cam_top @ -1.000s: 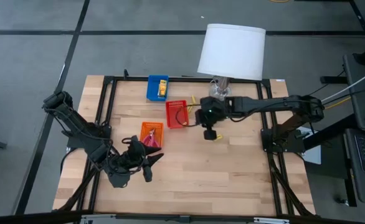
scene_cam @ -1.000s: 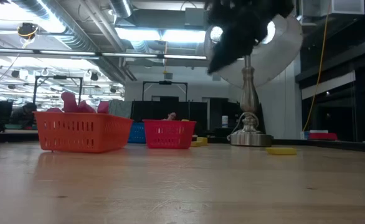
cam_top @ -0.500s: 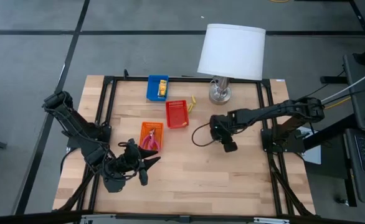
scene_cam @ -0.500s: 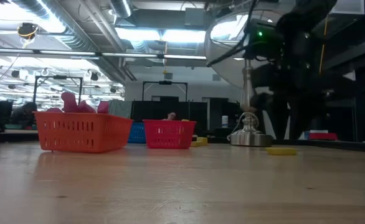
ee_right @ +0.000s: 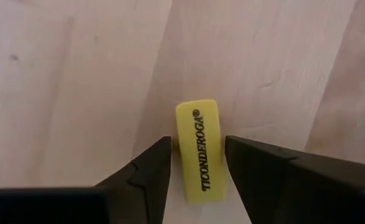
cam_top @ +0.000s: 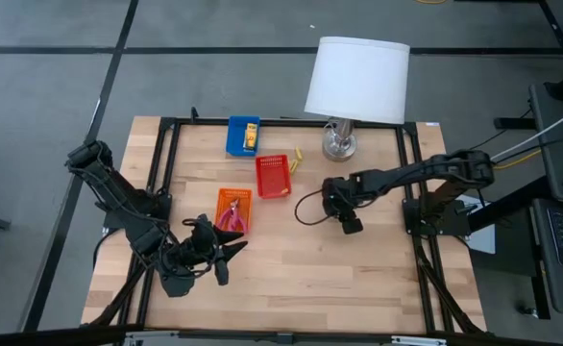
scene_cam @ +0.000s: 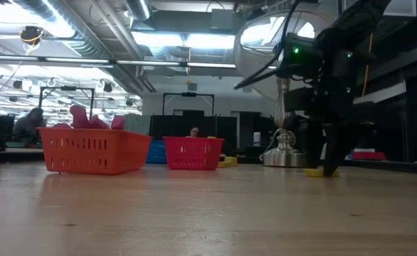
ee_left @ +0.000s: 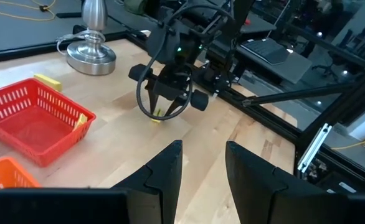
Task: Pick & Place School Supplies
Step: Put the yellow eraser into the red bin
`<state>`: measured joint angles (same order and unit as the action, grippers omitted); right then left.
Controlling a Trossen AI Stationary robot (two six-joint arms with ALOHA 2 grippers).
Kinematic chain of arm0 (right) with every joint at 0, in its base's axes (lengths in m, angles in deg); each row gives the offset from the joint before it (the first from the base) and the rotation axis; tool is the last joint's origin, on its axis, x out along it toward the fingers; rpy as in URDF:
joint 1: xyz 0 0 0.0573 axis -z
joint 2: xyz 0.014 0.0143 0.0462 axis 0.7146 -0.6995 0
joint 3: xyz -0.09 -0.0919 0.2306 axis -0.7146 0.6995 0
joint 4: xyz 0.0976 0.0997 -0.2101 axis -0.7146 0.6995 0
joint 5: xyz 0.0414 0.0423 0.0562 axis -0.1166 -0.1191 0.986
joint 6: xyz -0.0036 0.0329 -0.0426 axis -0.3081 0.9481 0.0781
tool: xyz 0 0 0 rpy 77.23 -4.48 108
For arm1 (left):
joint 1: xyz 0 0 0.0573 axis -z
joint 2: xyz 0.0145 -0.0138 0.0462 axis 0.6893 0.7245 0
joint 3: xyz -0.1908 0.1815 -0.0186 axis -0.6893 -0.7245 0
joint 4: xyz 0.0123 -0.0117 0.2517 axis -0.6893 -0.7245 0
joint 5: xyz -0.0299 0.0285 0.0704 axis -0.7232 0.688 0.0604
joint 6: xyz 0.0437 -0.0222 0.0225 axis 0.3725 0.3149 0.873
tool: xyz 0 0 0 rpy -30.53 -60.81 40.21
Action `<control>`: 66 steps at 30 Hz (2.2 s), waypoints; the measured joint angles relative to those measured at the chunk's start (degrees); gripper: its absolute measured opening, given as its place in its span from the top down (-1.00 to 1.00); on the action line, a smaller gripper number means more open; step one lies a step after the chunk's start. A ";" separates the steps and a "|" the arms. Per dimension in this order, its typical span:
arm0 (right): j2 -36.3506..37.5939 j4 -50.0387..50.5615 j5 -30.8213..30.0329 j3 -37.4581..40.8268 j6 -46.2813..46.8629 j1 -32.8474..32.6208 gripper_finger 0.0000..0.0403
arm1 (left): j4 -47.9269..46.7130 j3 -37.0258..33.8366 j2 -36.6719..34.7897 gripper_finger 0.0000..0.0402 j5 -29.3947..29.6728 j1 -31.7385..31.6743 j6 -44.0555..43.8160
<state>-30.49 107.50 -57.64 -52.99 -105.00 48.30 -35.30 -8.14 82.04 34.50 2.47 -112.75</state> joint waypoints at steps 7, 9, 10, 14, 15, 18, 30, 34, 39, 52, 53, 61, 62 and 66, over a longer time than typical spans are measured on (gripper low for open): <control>-1.54 -0.35 1.11 -0.22 -0.99 0.32 0.37 | -0.02 0.00 0.00 0.41 -0.02 0.00 -0.98; -1.57 -0.69 1.16 -0.22 -0.73 0.32 0.42 | -0.02 0.00 0.00 0.41 -0.02 0.00 -0.98; -1.57 -0.73 1.16 -0.24 -0.57 0.30 0.46 | -0.03 0.00 0.00 0.41 -0.02 0.00 -0.97; -1.71 -0.48 1.26 -0.95 0.86 0.27 0.58 | -0.12 0.00 0.00 0.41 0.26 0.00 -0.96; -1.72 -0.21 1.54 -1.39 1.17 0.27 0.60 | -0.14 0.00 0.00 0.41 0.36 0.00 -0.96; -2.12 -3.58 2.63 -3.88 3.15 0.13 0.61 | -0.51 0.00 0.00 0.41 0.58 0.00 -0.96; -3.24 -18.72 -0.18 -21.40 14.44 2.06 0.59 | -2.02 -0.02 0.00 0.41 3.63 -0.02 -2.77; -8.62 -19.03 1.59 -26.10 17.59 5.39 0.59 | -2.16 -0.02 0.00 0.41 4.45 0.00 -2.89; -16.12 -19.62 3.88 -32.02 18.84 7.07 0.59 | -2.15 -0.01 -0.02 0.41 4.52 -0.01 -3.74; -23.88 -18.95 4.29 -34.53 19.83 8.88 0.59 | -2.46 -0.02 0.00 0.41 4.64 0.00 -4.85; -23.82 -18.99 3.90 -34.56 19.68 9.08 0.59 | -2.54 -0.02 -0.02 0.41 4.51 -0.02 -4.87; -23.84 -18.65 3.48 -34.53 19.44 9.93 0.38 | -2.73 -0.01 -0.01 0.41 4.46 0.00 -4.87; -23.84 -18.71 3.50 -34.53 19.44 9.91 0.36 | -2.71 -0.02 -0.02 0.41 4.46 0.00 -4.87; -23.84 -18.27 3.50 -34.51 19.31 9.85 0.36 | -2.71 -0.02 -0.02 0.41 4.44 -0.01 -4.87</control>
<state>-54.33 89.24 -54.14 -87.50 -85.69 58.14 -38.01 -8.16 82.02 38.94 2.45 -117.62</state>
